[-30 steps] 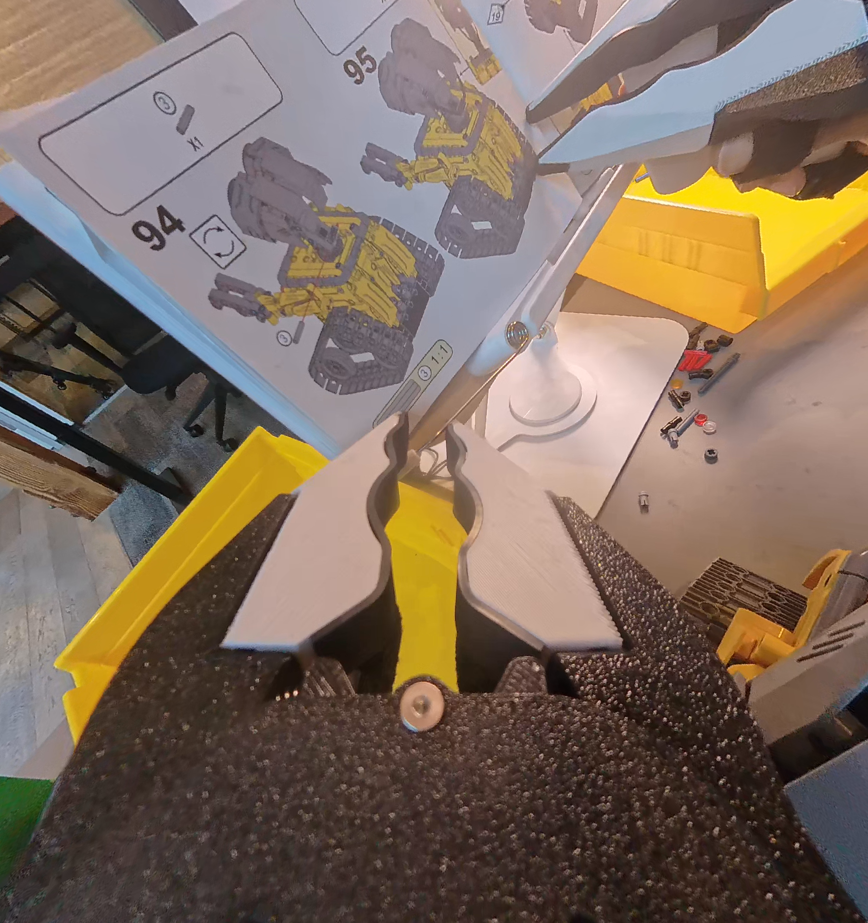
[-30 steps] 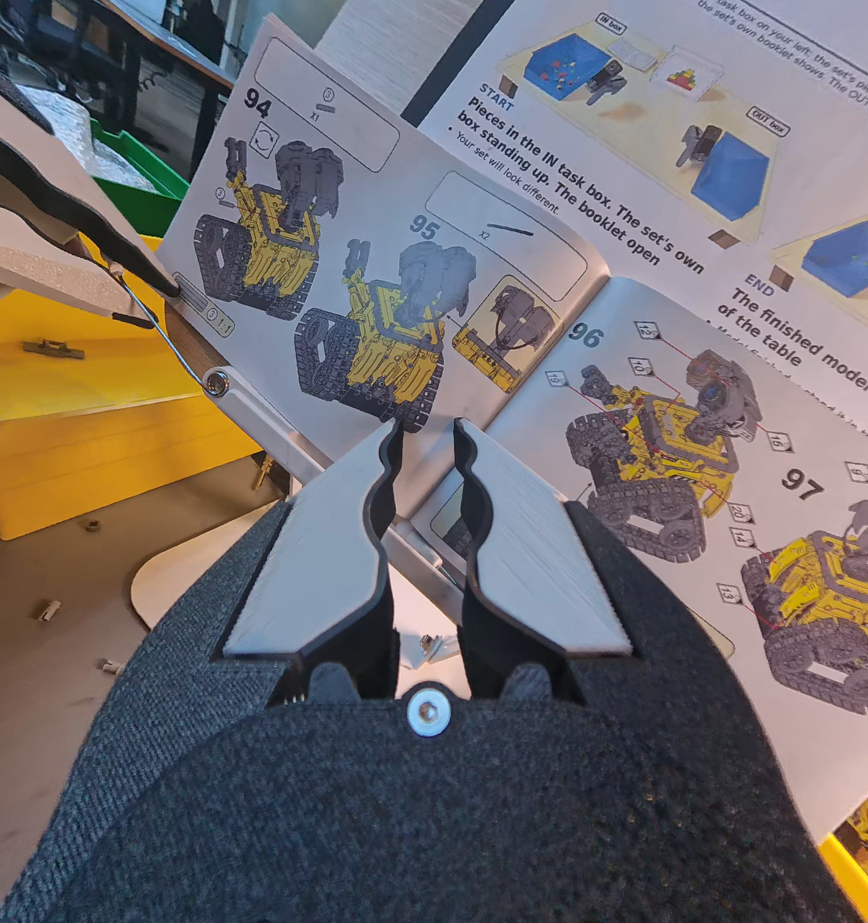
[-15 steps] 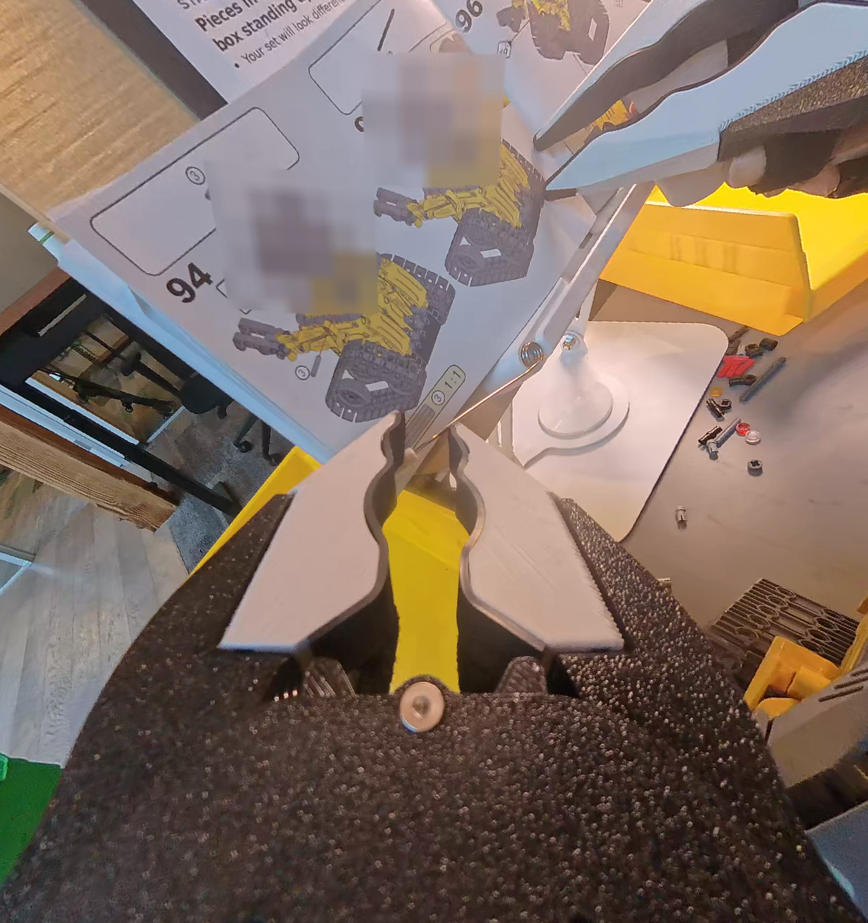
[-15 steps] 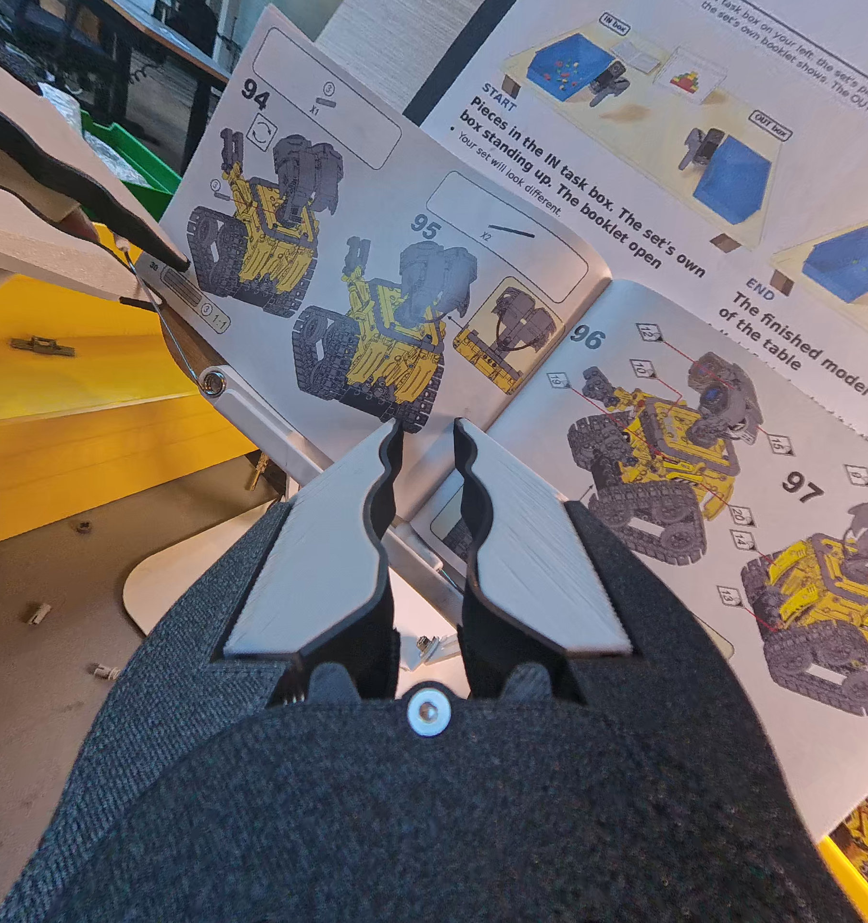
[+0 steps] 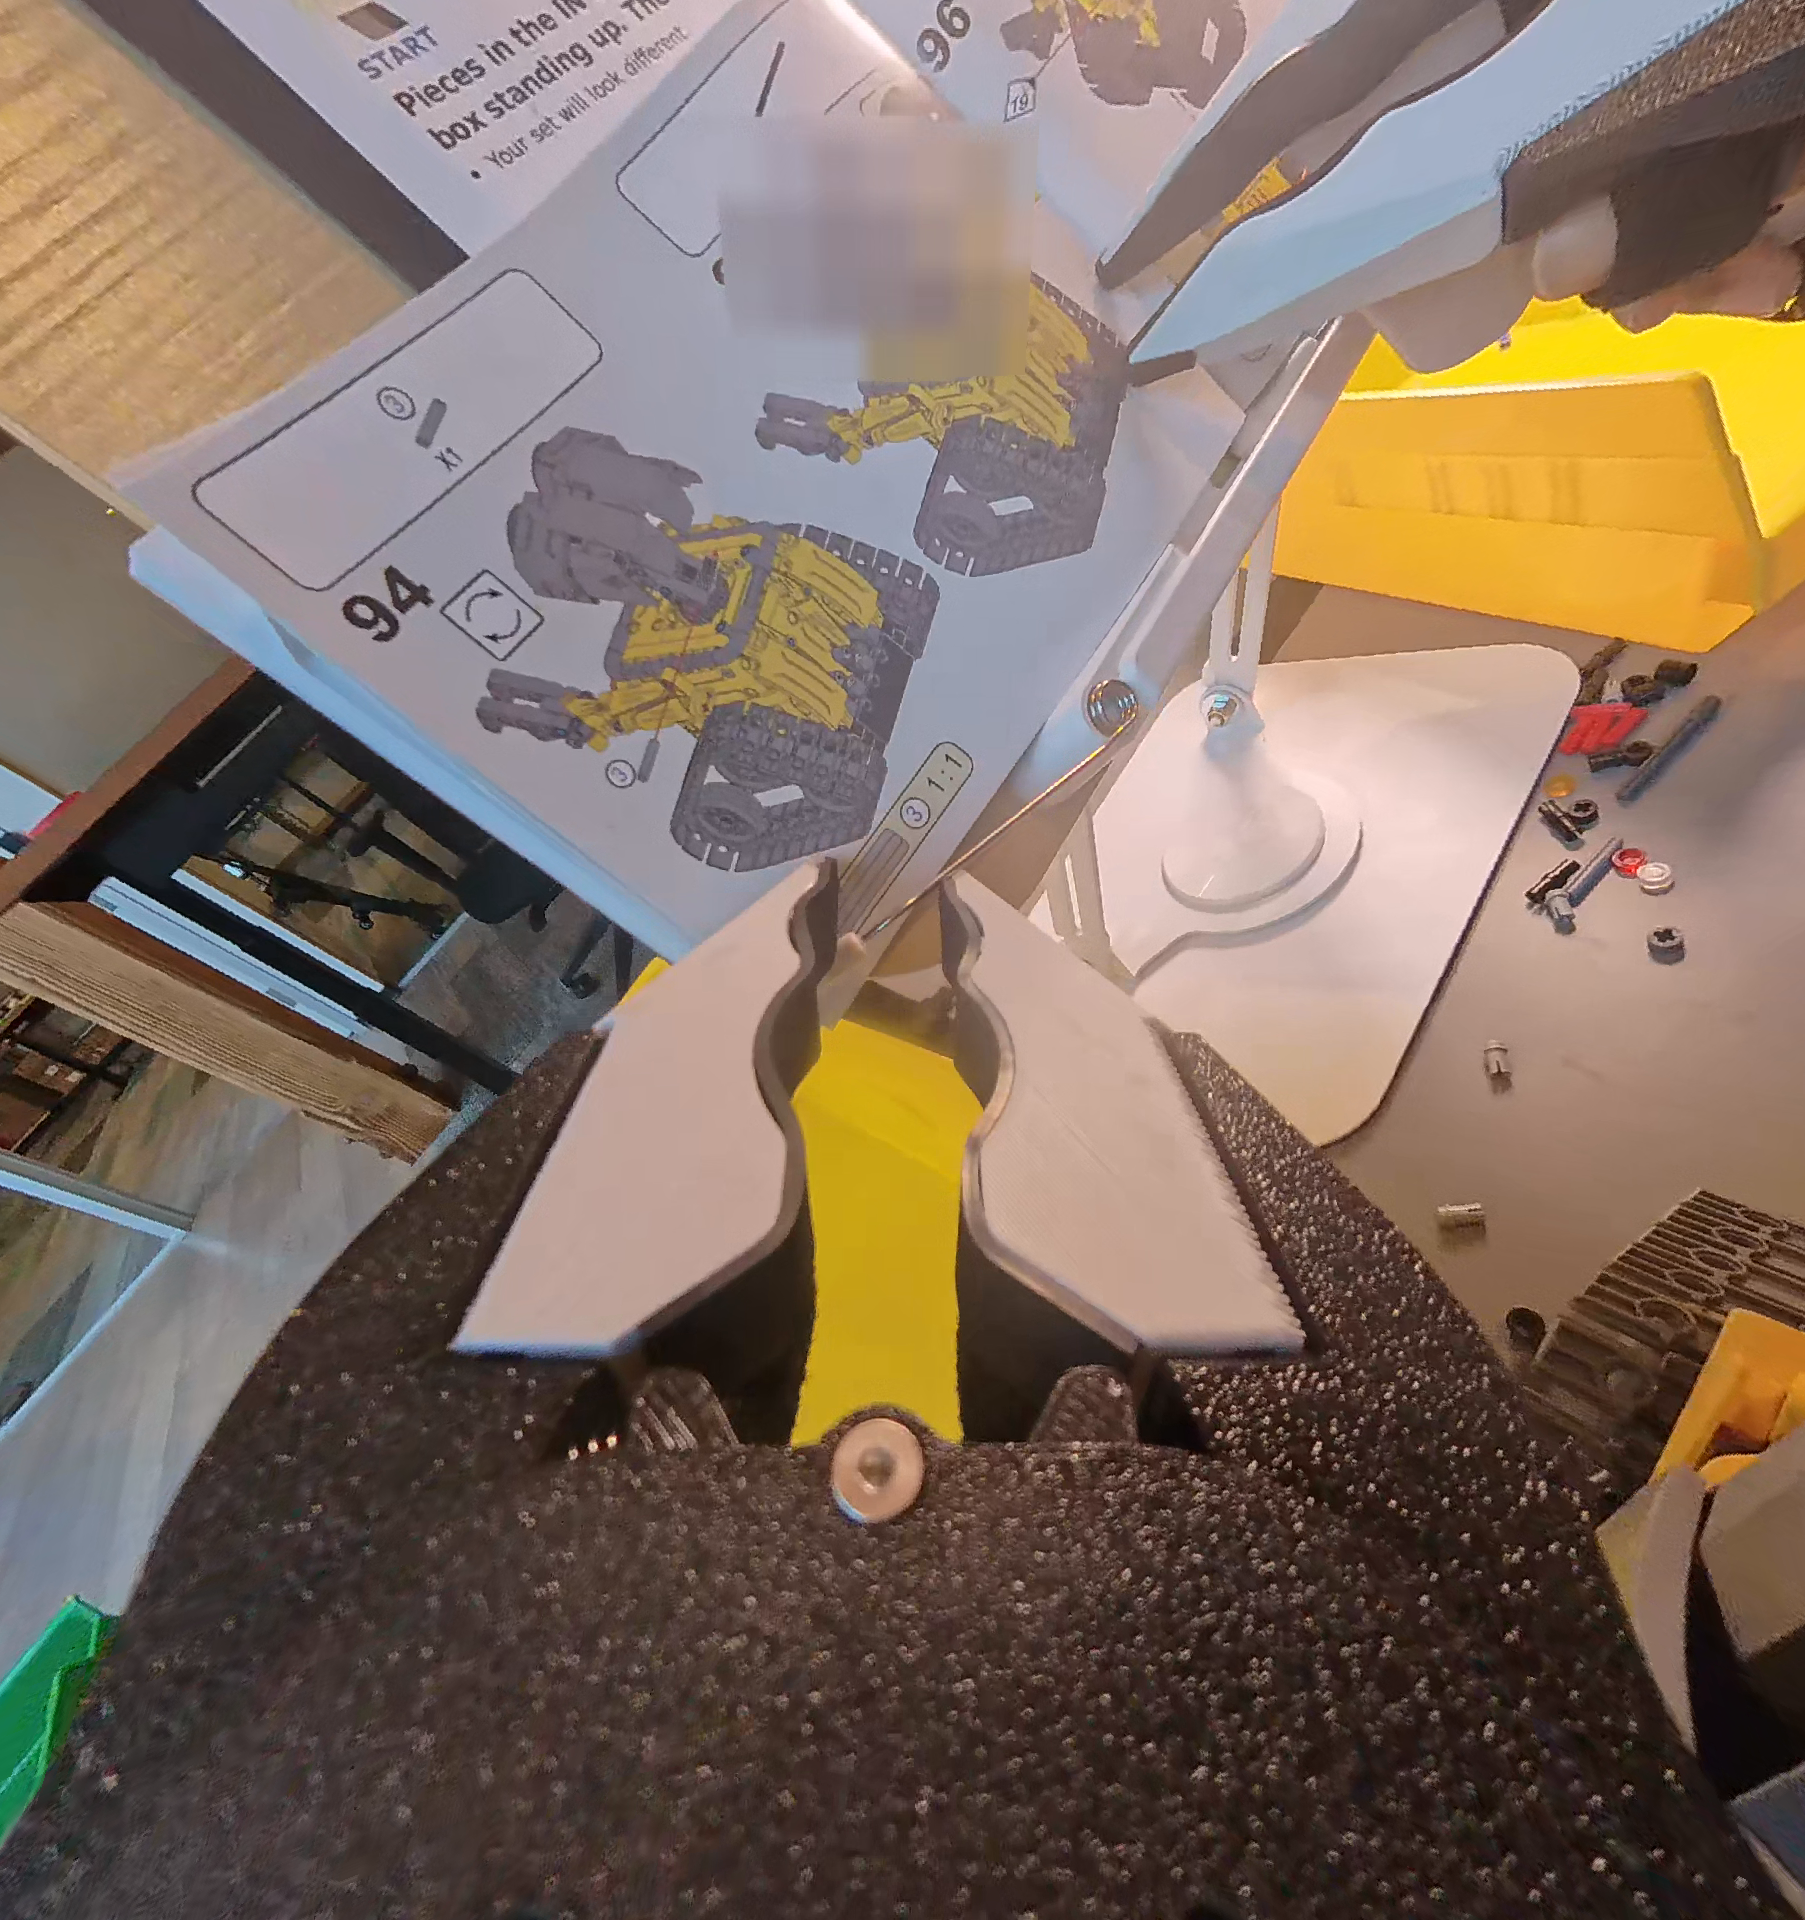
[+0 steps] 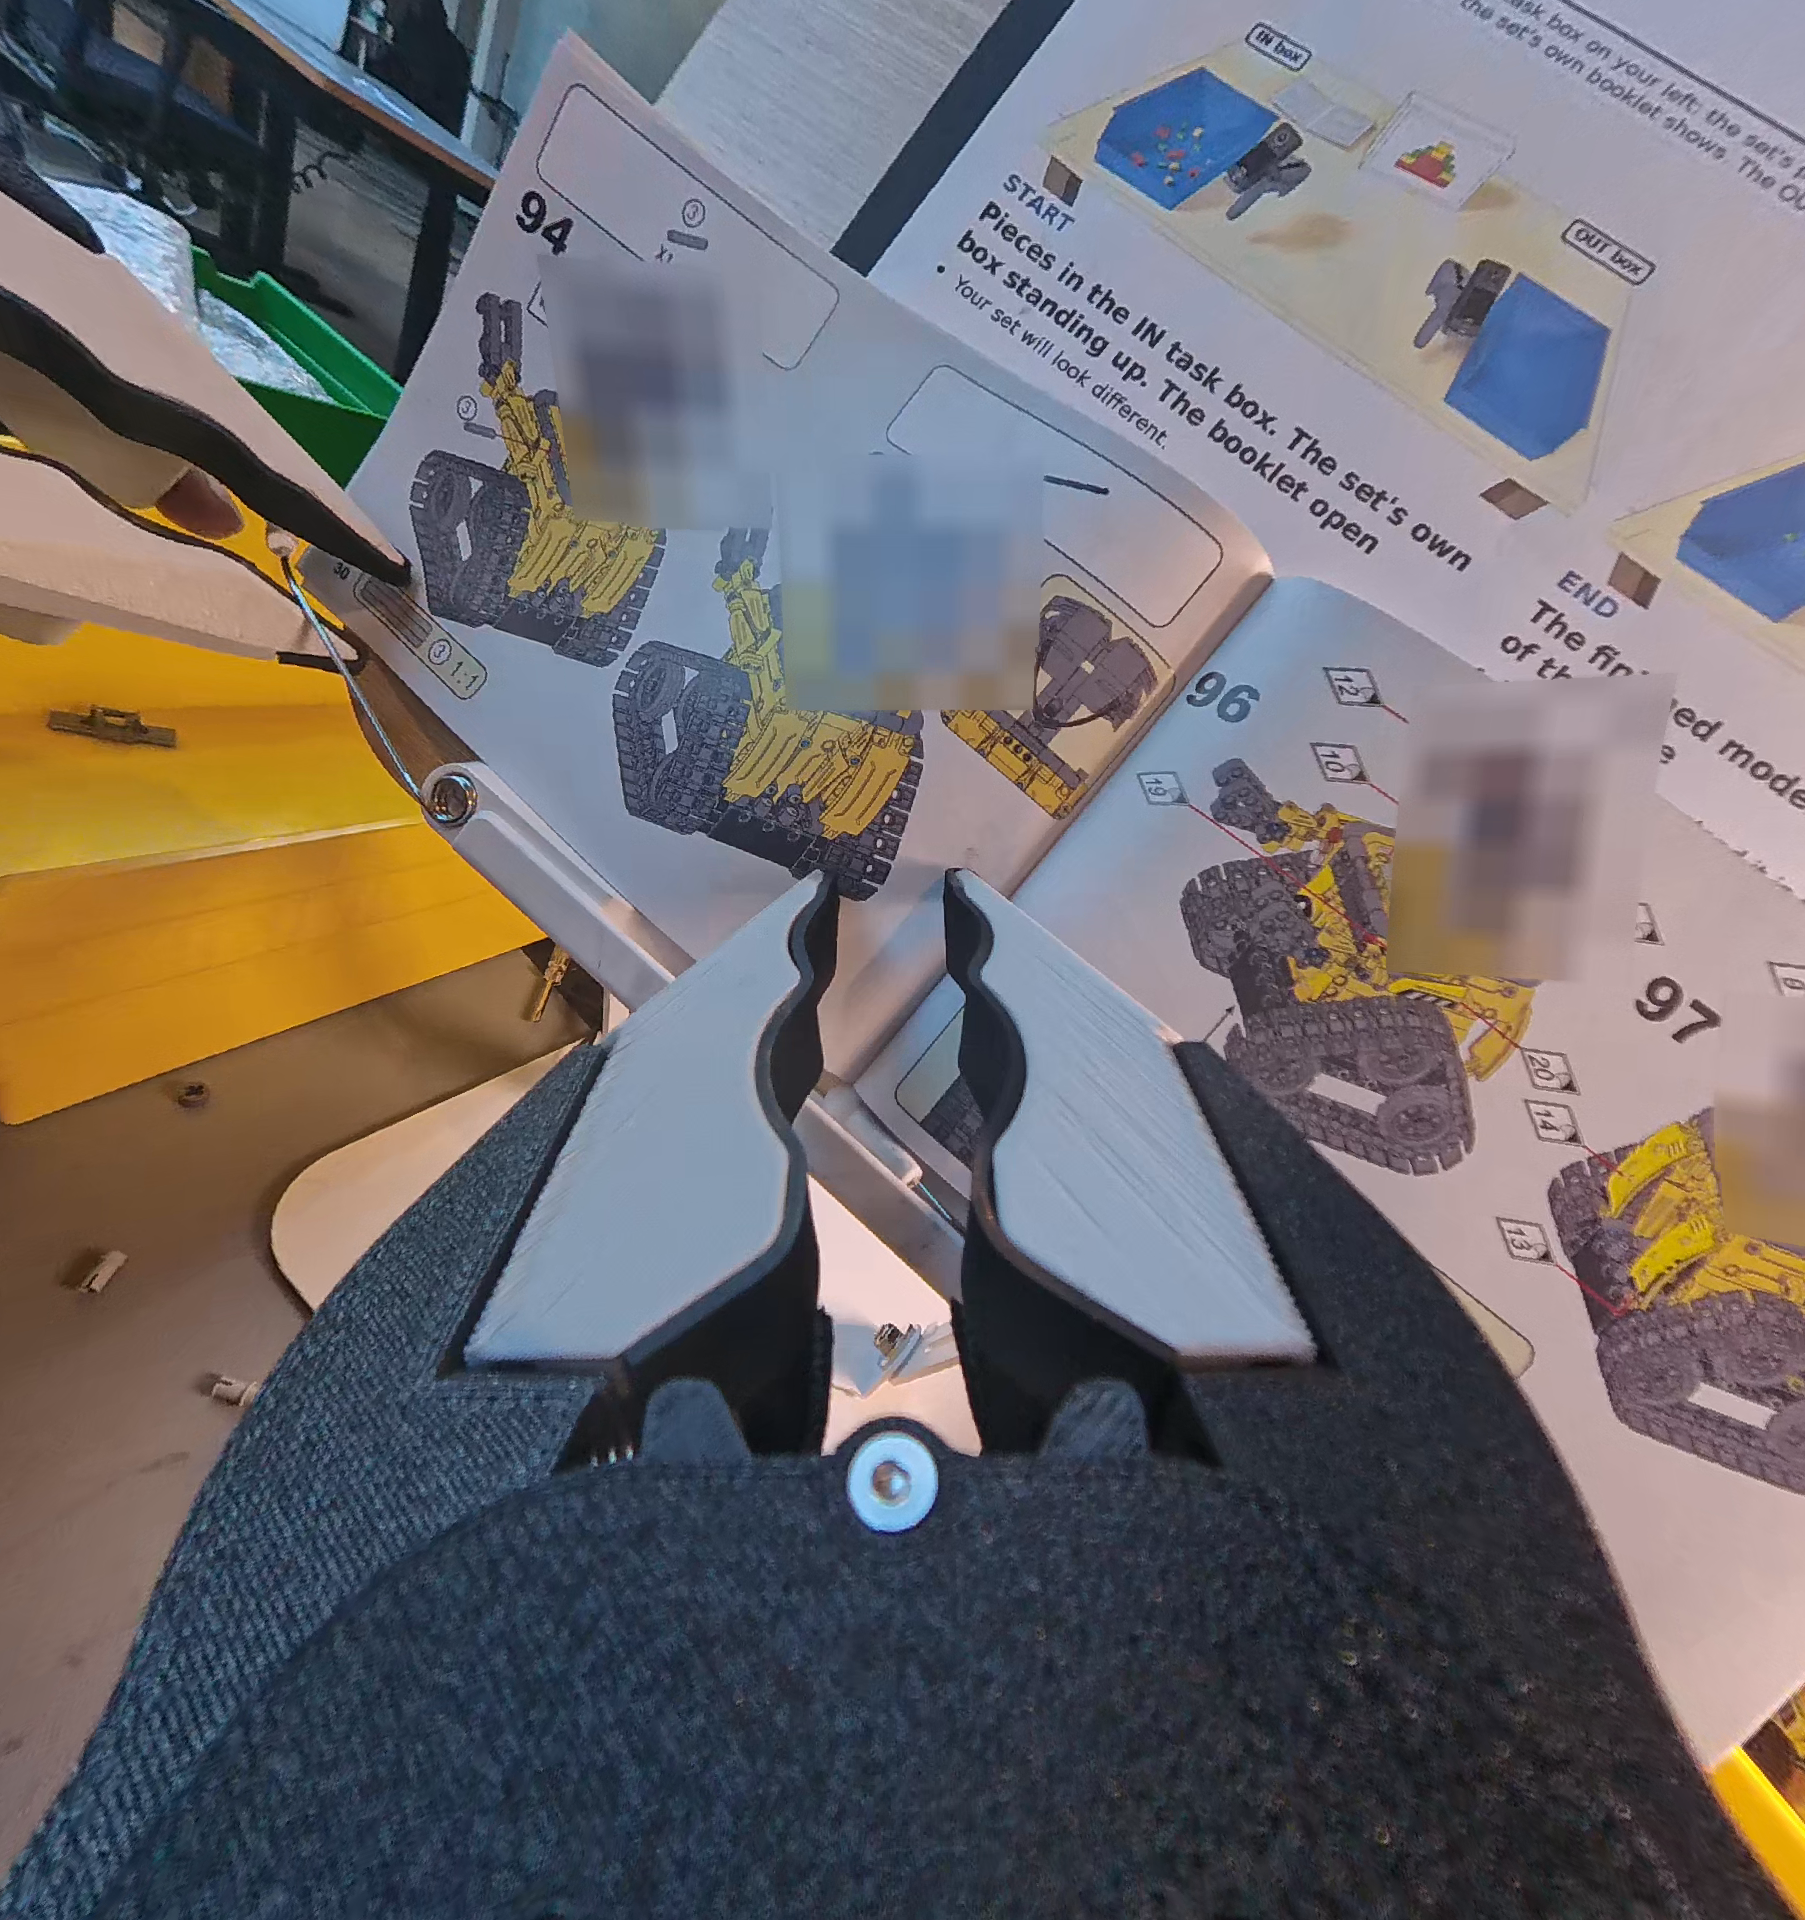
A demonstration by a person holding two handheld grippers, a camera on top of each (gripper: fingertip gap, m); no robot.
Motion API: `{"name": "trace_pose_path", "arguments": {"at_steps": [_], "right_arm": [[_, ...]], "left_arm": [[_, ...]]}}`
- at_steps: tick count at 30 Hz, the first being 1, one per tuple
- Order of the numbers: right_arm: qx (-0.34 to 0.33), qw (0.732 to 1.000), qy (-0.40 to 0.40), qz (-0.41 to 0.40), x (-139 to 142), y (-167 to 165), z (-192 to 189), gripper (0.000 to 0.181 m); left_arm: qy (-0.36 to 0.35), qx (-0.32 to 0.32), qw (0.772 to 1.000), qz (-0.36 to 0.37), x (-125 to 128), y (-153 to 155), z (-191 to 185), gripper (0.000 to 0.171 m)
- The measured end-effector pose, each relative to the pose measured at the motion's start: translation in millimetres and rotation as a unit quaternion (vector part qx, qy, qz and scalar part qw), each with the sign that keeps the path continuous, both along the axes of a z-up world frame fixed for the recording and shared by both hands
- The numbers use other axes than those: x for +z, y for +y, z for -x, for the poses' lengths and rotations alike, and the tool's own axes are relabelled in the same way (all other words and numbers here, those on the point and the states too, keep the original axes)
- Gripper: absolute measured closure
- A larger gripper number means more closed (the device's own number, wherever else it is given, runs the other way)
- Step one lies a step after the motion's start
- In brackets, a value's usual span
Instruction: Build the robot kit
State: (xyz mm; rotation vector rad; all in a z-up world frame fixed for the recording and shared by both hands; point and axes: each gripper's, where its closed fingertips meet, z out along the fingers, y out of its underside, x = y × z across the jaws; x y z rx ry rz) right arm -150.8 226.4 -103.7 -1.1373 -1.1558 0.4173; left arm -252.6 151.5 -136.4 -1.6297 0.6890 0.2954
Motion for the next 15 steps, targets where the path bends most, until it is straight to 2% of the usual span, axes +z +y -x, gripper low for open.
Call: {"name": "trace_pose_path", "arguments": {"at_steps": [7, 11, 15], "right_arm": [[0.001, 1.0, 0.001, 0.001, 0, 0, 0, 0.161], [0.001, 1.0, 0.002, -0.001, 0, 0, 0, 0.161], [0.0, 1.0, 0.003, -0.002, 0, 0, 0, 0.161]], "left_arm": [[0.018, 0.007, 1.0, -0.012, 2, -3, 6, 0.152], [-0.019, 0.005, 1.0, -0.013, 6, -5, 11, 0.153], [-0.017, 0.008, 1.0, -0.018, 7, -4, 11, 0.154]]}}
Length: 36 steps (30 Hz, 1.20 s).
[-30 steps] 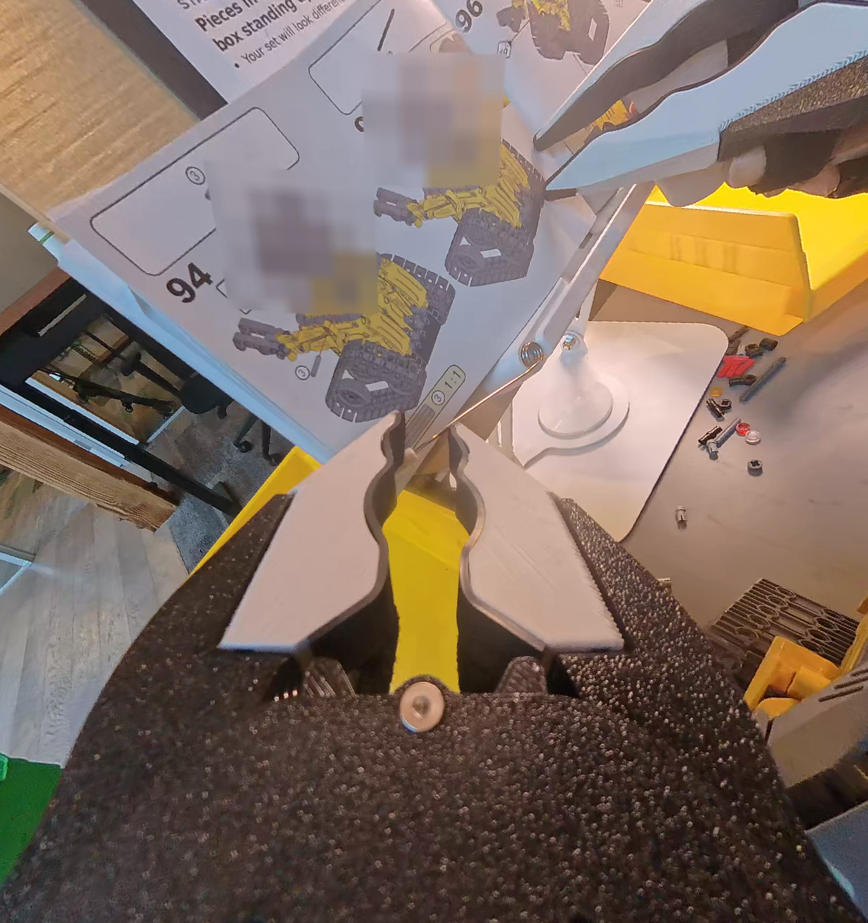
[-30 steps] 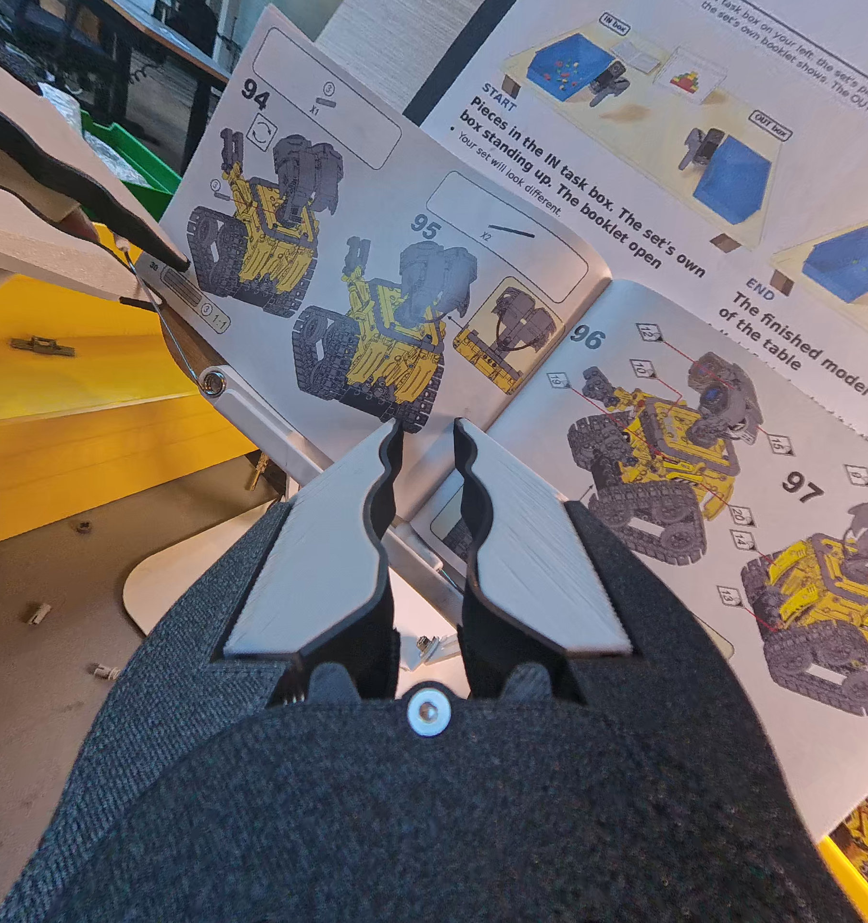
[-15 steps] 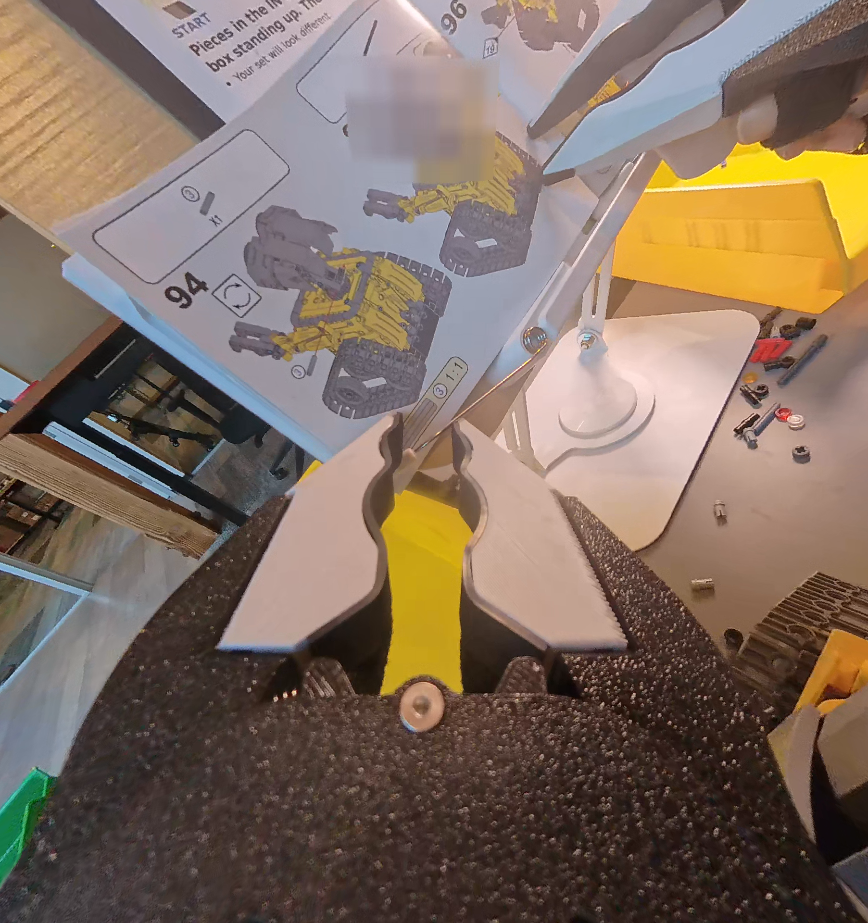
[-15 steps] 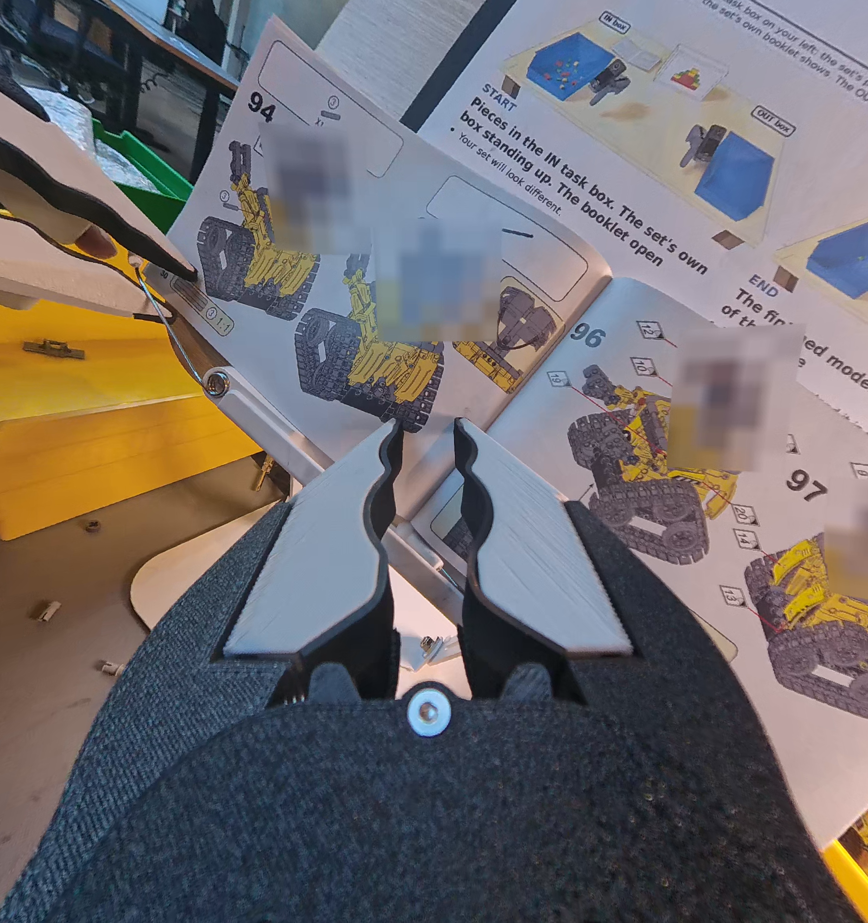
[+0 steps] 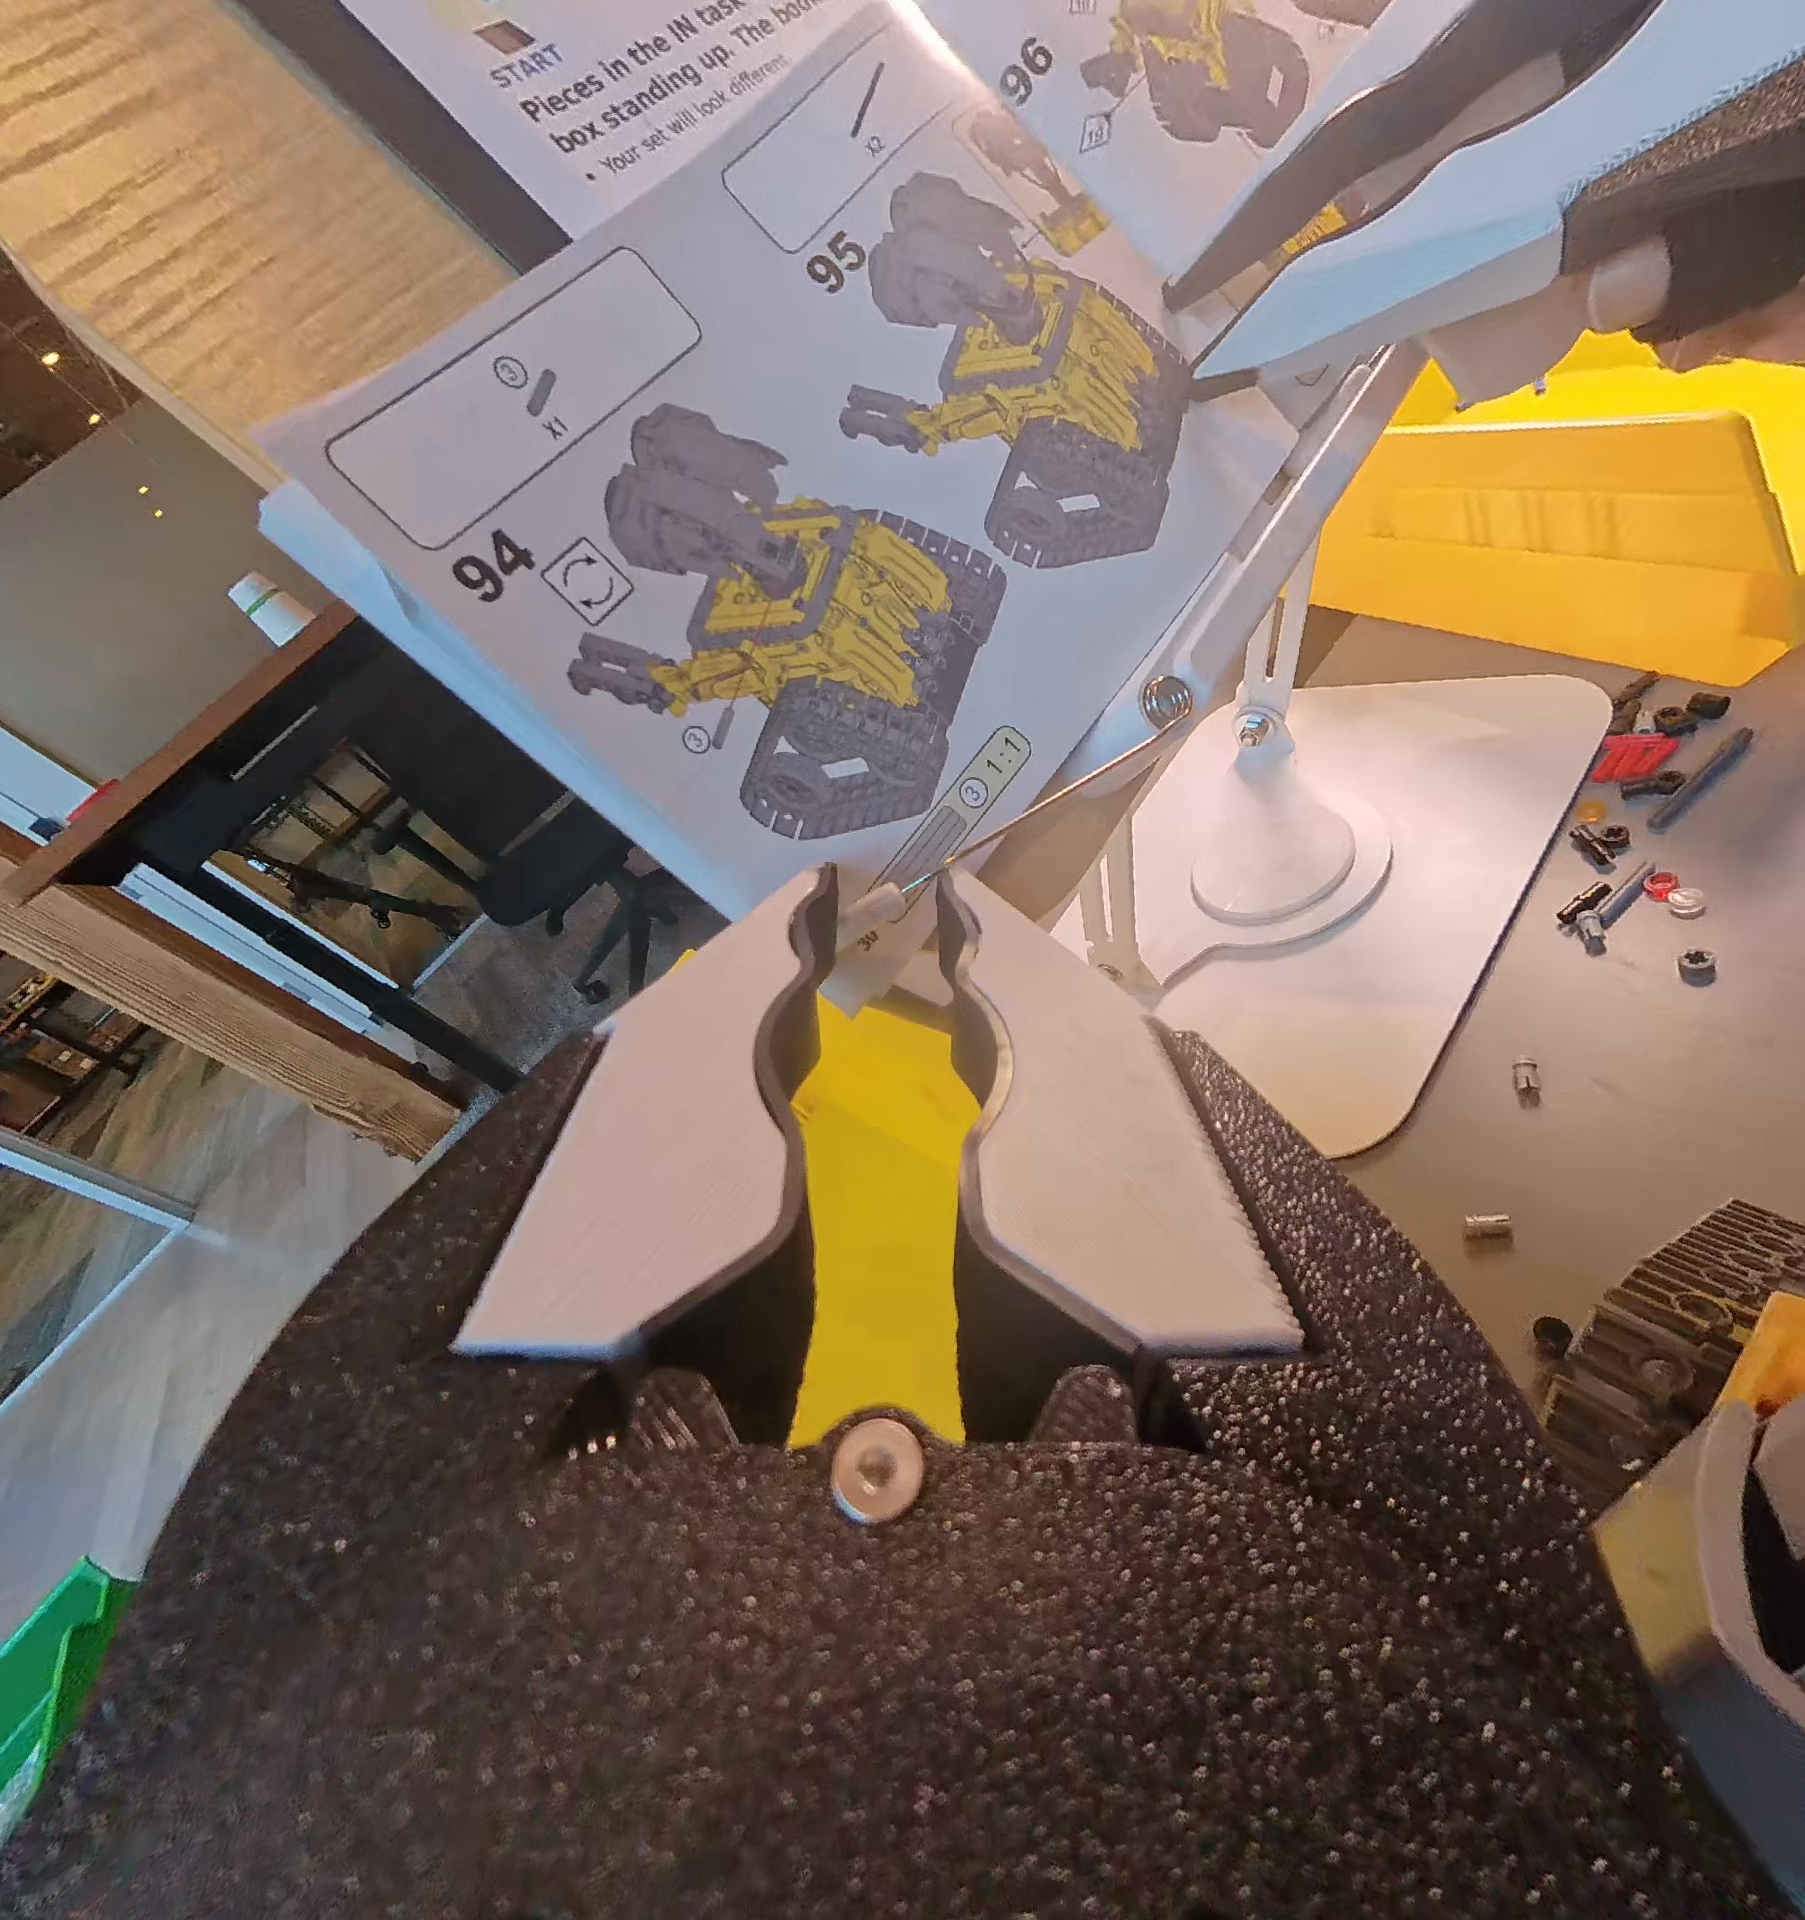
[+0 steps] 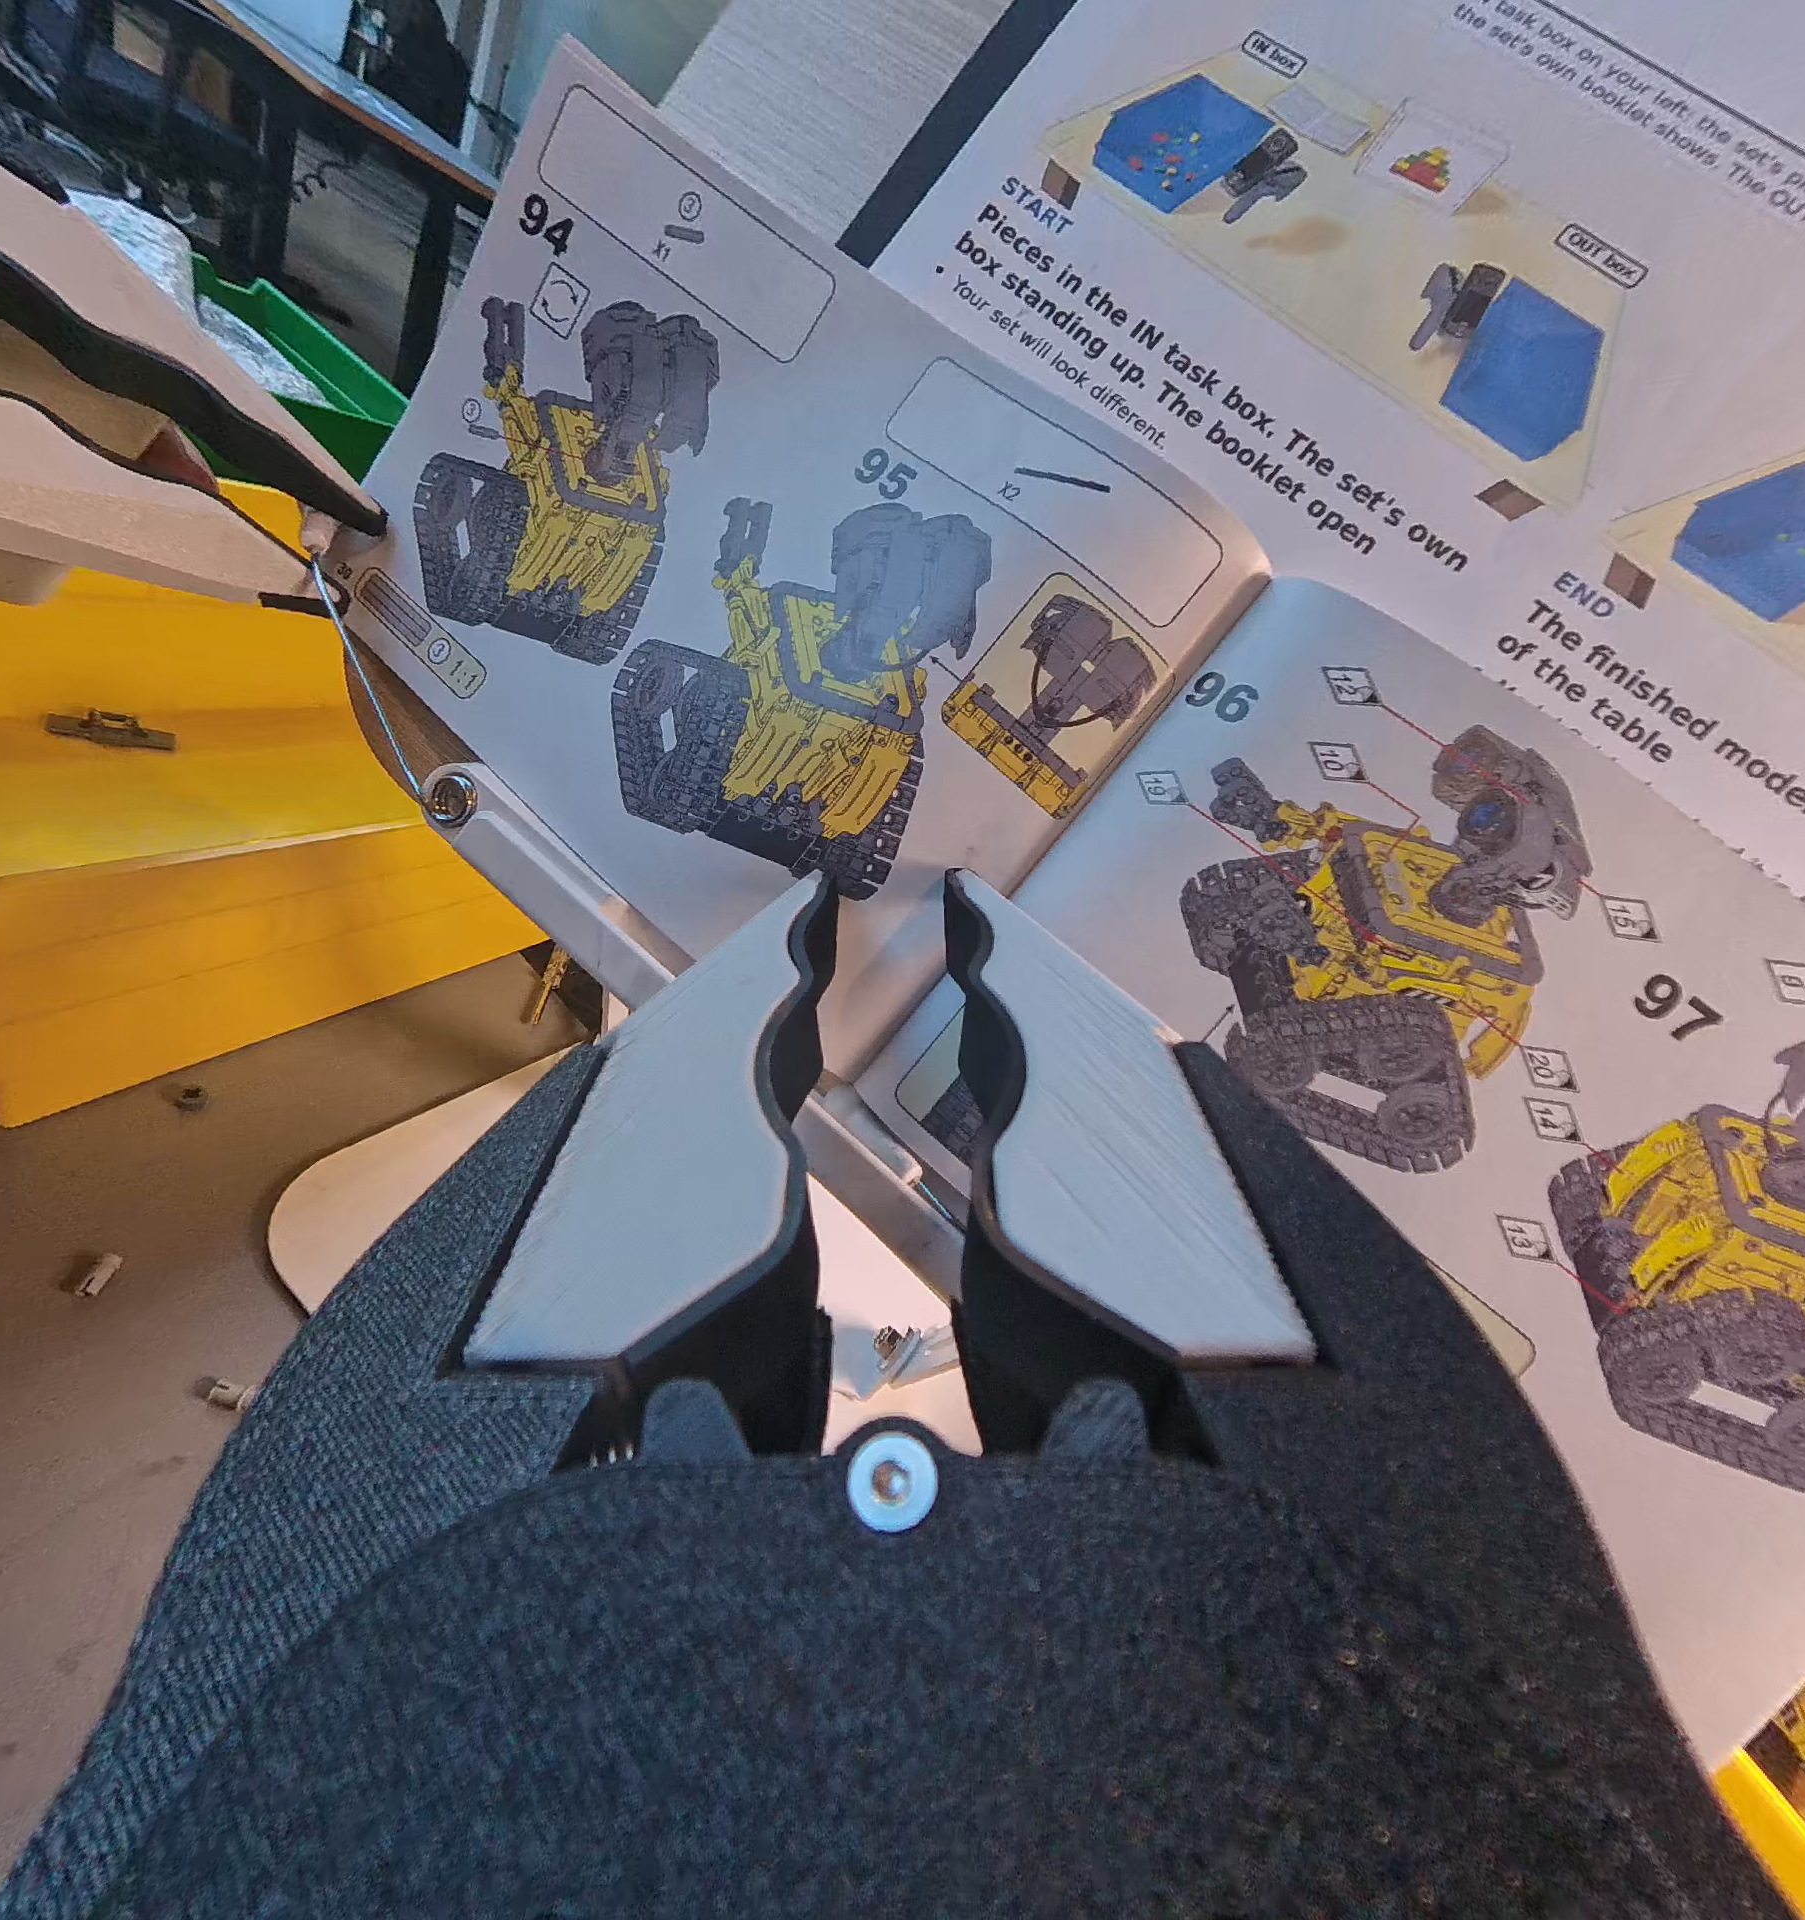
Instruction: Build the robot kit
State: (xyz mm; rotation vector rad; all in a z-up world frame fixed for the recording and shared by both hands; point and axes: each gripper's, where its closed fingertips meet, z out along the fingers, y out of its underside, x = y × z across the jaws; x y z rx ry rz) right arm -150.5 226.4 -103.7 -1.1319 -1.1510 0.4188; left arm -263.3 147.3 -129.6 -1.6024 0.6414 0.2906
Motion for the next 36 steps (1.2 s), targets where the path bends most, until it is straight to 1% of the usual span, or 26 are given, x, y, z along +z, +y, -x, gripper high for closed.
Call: {"name": "trace_pose_path", "arguments": {"at_steps": [14, 23, 36], "right_arm": [[-0.002, 1.0, 0.0, -0.006, 0, 1, 1, 0.161], [-0.004, 1.0, 0.0, -0.006, 0, 1, 1, 0.161], [-0.005, 1.0, 0.001, -0.005, 0, 1, 1, 0.161]], "left_arm": [[0.003, 0.011, 1.0, -0.019, 10, 4, -2, 0.154], [0.004, 0.004, 1.0, -0.018, 16, 8, -3, 0.154], [0.04, -0.014, 0.999, -0.023, 28, 20, -10, 0.152]]}}
